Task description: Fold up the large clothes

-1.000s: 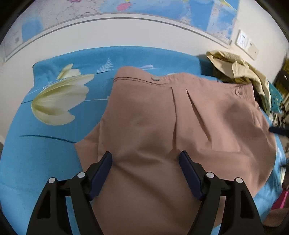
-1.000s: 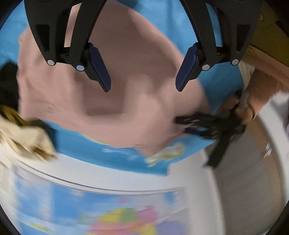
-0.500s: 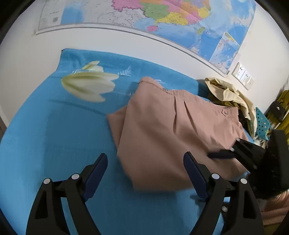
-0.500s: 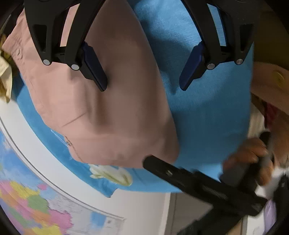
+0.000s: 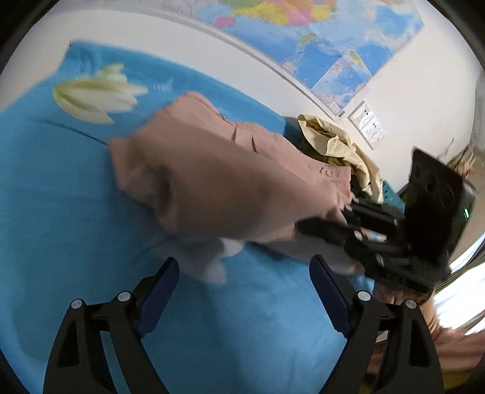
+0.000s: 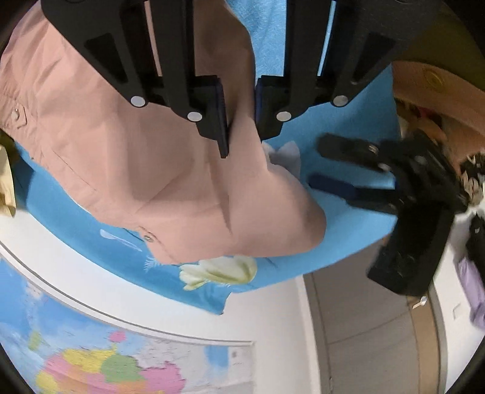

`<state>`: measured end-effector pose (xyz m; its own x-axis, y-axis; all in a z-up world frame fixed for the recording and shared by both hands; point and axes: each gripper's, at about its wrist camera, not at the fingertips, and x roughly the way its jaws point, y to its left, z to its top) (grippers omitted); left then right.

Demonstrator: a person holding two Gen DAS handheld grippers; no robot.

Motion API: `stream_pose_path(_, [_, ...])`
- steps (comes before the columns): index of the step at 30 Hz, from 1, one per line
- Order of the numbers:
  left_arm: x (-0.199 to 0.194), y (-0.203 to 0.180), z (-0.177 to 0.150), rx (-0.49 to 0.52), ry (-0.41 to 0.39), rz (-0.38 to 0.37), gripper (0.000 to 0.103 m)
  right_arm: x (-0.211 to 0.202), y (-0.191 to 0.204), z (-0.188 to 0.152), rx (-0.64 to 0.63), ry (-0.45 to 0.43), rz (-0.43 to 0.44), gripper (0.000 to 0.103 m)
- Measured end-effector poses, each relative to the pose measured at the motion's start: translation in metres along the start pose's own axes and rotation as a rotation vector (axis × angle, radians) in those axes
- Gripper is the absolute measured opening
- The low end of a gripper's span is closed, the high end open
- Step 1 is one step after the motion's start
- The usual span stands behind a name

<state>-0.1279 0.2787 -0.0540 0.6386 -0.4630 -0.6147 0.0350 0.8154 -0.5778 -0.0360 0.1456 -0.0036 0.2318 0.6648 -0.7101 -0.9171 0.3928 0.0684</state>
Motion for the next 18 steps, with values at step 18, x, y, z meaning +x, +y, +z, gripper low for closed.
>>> stream_pose_path(18, [0.049,0.005,0.048,-0.139,-0.011,-0.026,0.086,-0.025,-0.015,-0.020,0.165,-0.049,0.115,0.041])
